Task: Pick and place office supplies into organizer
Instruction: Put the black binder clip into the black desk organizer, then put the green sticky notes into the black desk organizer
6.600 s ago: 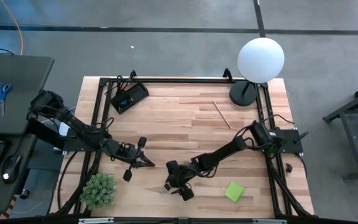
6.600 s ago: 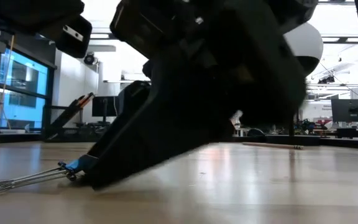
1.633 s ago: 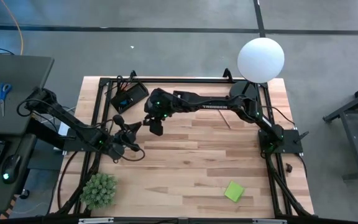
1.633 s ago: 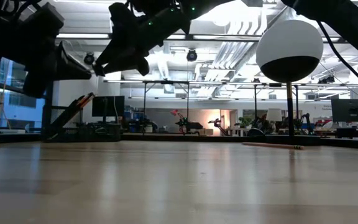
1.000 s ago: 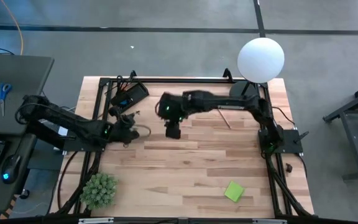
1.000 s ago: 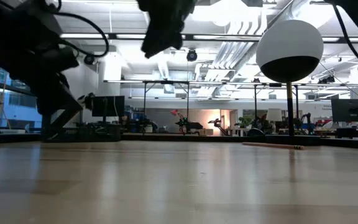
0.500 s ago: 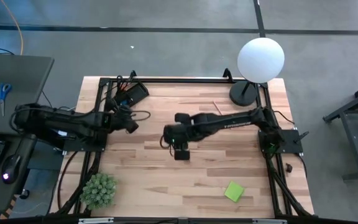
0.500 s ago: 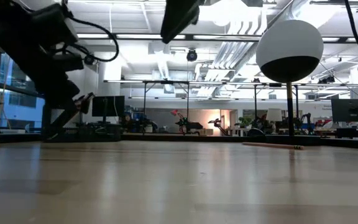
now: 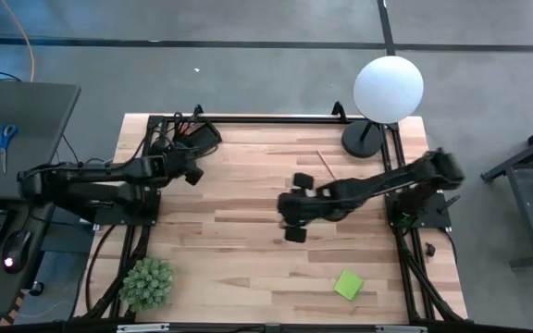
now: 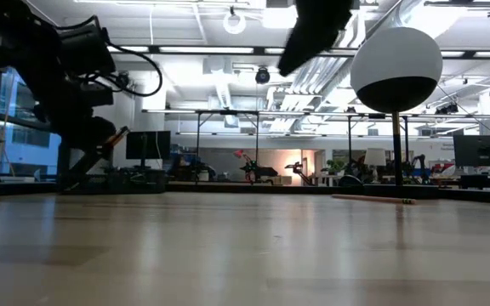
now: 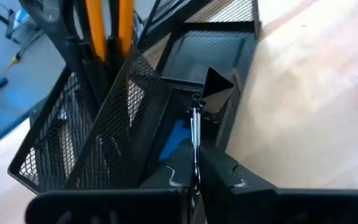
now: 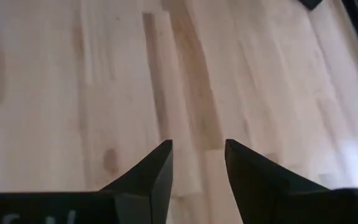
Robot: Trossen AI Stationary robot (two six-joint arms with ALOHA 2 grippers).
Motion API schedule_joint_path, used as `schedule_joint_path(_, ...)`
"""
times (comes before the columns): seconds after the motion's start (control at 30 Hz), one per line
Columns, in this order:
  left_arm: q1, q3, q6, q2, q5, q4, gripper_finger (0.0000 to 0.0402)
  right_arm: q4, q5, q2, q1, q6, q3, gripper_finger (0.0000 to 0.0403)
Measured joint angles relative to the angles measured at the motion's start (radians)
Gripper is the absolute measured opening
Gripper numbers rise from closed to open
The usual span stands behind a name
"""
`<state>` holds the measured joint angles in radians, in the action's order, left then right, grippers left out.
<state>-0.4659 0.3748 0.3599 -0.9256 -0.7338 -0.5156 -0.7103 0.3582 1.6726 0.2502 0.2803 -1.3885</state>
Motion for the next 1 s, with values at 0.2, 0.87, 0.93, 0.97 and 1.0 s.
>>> schedule_joint_path(0.2,-0.121,0.0,-0.012,-0.029,0.116,0.009,0.0017,0.395,-0.005,-0.224,0.06,0.078,0.405,0.0138)
schedule_joint_path(0.87,-0.221,0.0,-0.013,-0.069,0.203,0.025,0.0191,0.709,0.115,-0.385,0.143,0.138,0.75,0.0138)
schedule_joint_path(0.93,-0.212,0.0,-0.023,-0.05,0.249,0.031,0.0183,0.671,0.214,-0.385,0.137,0.146,0.75,0.0138)
schedule_joint_path(0.97,-0.203,0.0,-0.028,-0.037,0.259,0.036,0.0179,0.65,0.27,-0.385,0.13,0.155,0.75,0.0138)
schedule_joint_path(1.0,-0.191,0.0,-0.03,-0.021,0.264,0.042,0.0174,0.632,0.312,-0.385,0.115,0.166,0.75,0.0138)
